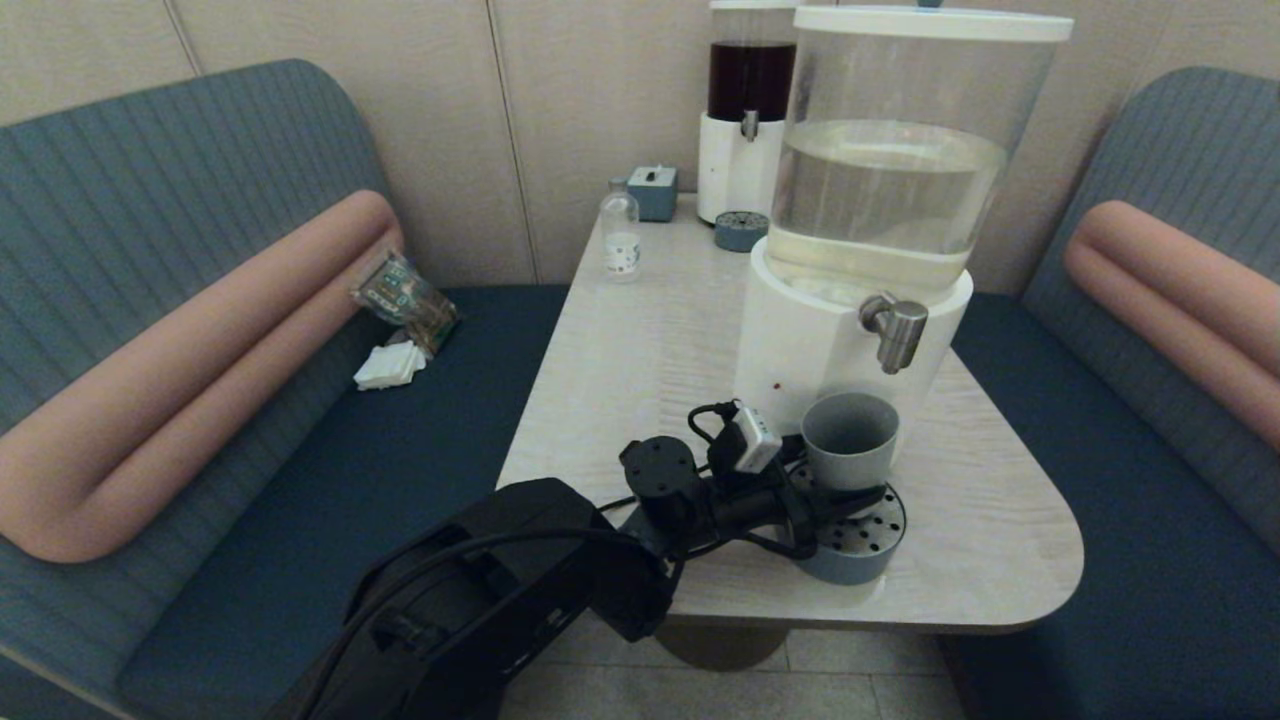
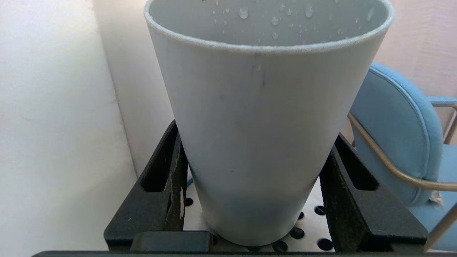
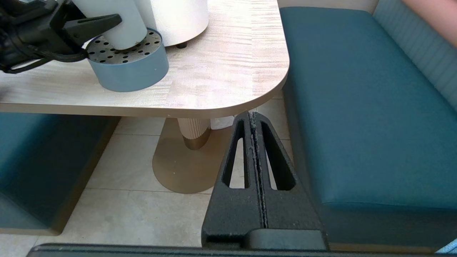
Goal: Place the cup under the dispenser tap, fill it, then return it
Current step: Place it under the water dispenser
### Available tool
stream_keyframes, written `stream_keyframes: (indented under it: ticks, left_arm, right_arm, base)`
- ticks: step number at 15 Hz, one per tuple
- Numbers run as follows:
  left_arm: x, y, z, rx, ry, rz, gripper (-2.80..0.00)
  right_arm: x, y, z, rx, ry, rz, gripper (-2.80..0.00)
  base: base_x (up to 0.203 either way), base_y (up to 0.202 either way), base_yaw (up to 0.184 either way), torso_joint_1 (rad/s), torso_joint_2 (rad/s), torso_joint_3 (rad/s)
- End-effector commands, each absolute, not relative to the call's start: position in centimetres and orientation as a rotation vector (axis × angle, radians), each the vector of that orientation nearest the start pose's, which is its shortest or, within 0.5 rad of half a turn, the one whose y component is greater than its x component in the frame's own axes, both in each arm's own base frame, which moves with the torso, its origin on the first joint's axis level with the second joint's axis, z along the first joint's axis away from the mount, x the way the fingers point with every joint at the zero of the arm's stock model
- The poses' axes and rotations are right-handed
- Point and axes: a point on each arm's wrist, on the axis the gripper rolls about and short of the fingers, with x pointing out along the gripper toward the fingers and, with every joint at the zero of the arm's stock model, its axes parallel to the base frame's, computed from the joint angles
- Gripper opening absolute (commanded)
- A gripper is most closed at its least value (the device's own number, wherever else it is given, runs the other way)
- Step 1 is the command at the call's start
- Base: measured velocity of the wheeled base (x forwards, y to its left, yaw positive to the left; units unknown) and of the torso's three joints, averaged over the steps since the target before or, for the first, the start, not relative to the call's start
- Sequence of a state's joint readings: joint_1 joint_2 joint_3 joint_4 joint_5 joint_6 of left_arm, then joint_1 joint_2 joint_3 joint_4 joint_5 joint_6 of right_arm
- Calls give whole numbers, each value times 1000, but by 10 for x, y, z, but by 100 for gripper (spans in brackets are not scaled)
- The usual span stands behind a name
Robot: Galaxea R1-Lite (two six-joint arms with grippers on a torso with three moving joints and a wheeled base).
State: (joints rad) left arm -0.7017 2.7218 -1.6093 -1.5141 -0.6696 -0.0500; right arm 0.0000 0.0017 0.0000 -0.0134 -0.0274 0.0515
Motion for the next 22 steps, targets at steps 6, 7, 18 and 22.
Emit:
stream_keyframes:
  ticks: [6,7,18,22]
  left_arm:
    - [382,-341,30,-49,-409,-1362,0]
    - [382,-341,32,-50,-411,-1362,0]
    - [362,-324,50,-48,-331,-1366,0]
    - [338,-301,74,-47,-262,-1367,0]
  right_arm:
    - [-22,-1,77,52,-10,-27,-280]
    - [-23,-1,77,52,-11,-27,-280]
    - [-22,-1,77,52,-10,-27,-280]
    - [-23,-1,77,52,-11,-27,-280]
  base:
    - [0,0,0,0,0,0]
    - [0,0,0,0,0,0]
    - [0,0,0,0,0,0]
    - [0,0,0,0,0,0]
